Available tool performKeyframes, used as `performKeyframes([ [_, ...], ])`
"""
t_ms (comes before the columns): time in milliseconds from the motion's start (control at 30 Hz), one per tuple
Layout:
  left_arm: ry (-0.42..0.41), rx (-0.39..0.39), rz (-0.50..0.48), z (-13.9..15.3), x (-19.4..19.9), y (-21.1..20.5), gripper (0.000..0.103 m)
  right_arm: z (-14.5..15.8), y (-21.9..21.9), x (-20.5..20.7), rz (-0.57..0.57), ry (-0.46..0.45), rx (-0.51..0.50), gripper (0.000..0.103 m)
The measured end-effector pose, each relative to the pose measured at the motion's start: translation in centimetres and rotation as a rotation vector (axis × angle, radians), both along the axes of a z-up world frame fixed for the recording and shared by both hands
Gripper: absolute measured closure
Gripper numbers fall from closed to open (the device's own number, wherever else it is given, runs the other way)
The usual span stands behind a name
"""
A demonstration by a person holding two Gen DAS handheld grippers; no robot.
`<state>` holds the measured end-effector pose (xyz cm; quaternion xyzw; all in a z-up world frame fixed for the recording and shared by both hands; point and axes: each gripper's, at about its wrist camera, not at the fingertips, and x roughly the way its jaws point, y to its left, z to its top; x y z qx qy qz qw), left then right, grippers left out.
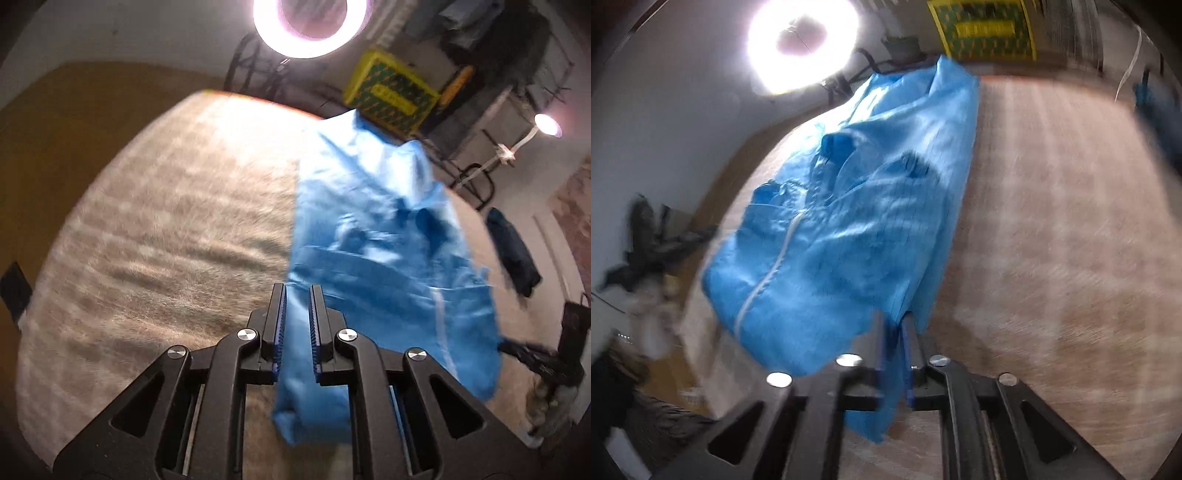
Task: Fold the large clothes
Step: 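Open both tools to release the folded blue coat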
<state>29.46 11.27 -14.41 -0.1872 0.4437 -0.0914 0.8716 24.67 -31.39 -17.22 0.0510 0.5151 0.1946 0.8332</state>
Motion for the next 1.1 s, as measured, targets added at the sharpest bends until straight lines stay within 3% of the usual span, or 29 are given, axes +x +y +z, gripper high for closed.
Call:
performKeyframes([
  [33,-0.01,-0.019,-0.027,0.6,-0.5,-0.4,0.094,0.7,0.1,-0.3,-0.004,-0.045,-0.042,0.079],
  [133,-0.016,-0.015,-0.175,1.4,-2.6,-2.9,0.094,1.9,0.4,-0.4,0.007,-0.106,-0.022,0.08],
  [267,-0.034,0.178,-0.311,-0.2,-4.4,-6.9,0.094,1.6,2.5,-0.2,0.098,-0.126,-0.019,0.081],
  [400,0.118,0.217,-0.246,-4.8,-2.3,-6.3,0.094,-0.5,3.6,0.8,0.093,-0.082,-0.074,0.081],
  [533,0.062,0.262,-0.199,-4.3,-1.6,-5.8,0.099,-2.2,3.2,2.2,0.043,-0.067,-0.18,0.083],
  [567,0.048,0.235,-0.188,-3.9,-1.5,-5.5,0.099,-2.7,3.0,2.7,0.031,-0.053,-0.209,0.083],
  [700,-0.007,0.22,-0.164,-1.8,-0.3,-4.8,0.099,-1.6,1.7,2.8,-0.016,-0.055,-0.128,0.083],
  [833,-0.035,0.127,-0.144,0.0,1.4,-3.4,0.099,0.7,1.5,2.5,0.006,-0.113,-0.012,0.082],
  [900,-0.031,0.097,-0.188,0.1,2.3,-3.8,0.099,1.2,2.1,2.5,0.035,-0.13,0.024,0.082],
  [1000,-0.013,0.109,-0.25,-1.4,3.5,-5.5,0.099,0.2,3.7,2.8,0.078,-0.112,-0.012,0.082],
  [1100,0.074,0.126,-0.235,-4.4,4.8,-6.2,0.099,-1.8,5.0,3.8,0.091,-0.075,-0.081,0.082],
])
